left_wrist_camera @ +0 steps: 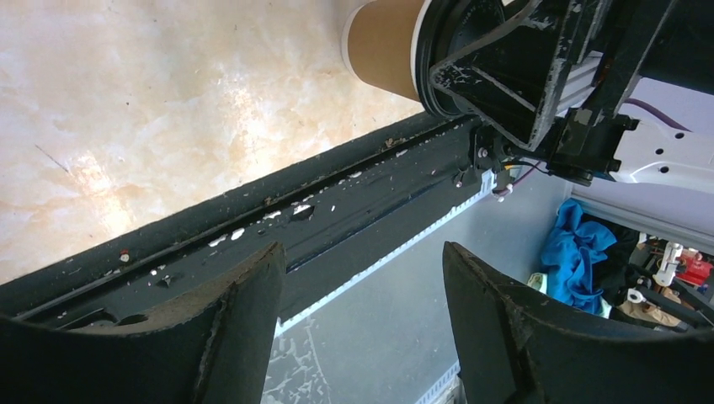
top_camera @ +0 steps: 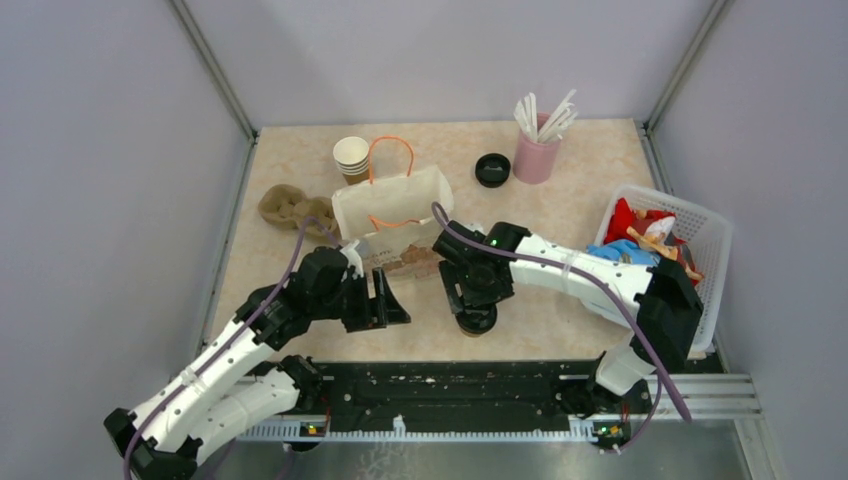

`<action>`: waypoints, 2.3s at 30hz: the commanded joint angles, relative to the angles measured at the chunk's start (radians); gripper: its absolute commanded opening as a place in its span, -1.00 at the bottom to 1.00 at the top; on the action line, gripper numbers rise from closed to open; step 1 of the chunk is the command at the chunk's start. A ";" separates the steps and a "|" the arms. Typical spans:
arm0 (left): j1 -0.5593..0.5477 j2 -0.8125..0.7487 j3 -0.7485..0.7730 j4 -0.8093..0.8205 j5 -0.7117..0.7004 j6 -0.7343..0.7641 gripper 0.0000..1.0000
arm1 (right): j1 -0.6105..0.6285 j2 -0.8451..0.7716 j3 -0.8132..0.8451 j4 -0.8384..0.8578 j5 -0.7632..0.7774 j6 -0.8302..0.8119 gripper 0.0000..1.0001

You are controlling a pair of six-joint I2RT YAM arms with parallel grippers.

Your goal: Pack the takeout coffee

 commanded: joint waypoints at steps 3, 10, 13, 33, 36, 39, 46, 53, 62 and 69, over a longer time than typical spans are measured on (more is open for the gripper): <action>-0.011 0.019 -0.013 0.101 0.010 0.021 0.48 | 0.009 0.019 0.005 0.033 0.019 0.005 0.53; -0.031 0.040 -0.023 0.138 0.010 0.009 0.51 | 0.009 0.010 0.020 0.026 0.026 0.005 0.62; -0.053 0.049 -0.030 0.172 0.002 -0.009 0.60 | 0.009 -0.012 0.063 -0.024 0.022 0.005 0.77; -0.405 0.161 -0.168 0.508 -0.341 -0.345 -0.05 | -0.445 -0.518 -0.437 0.326 -0.542 -0.153 0.33; -0.409 0.158 -0.231 0.598 -0.360 -0.409 -0.14 | -0.488 -0.543 -0.502 0.414 -0.613 -0.134 0.30; -0.409 0.173 -0.265 0.660 -0.366 -0.427 -0.10 | -0.530 -0.547 -0.553 0.473 -0.690 -0.130 0.45; -0.409 0.207 -0.305 0.735 -0.366 -0.457 -0.01 | -0.598 -0.488 -0.617 0.562 -0.804 -0.186 0.40; -0.407 0.265 -0.329 0.865 -0.390 -0.514 0.16 | -0.649 -0.445 -0.672 0.671 -0.941 -0.200 0.24; -0.403 0.344 -0.338 0.989 -0.375 -0.571 0.58 | -0.695 -0.370 -0.687 0.722 -1.018 -0.244 0.06; -0.398 0.371 -0.366 1.054 -0.404 -0.649 0.40 | -0.708 -0.356 -0.701 0.768 -1.053 -0.223 0.04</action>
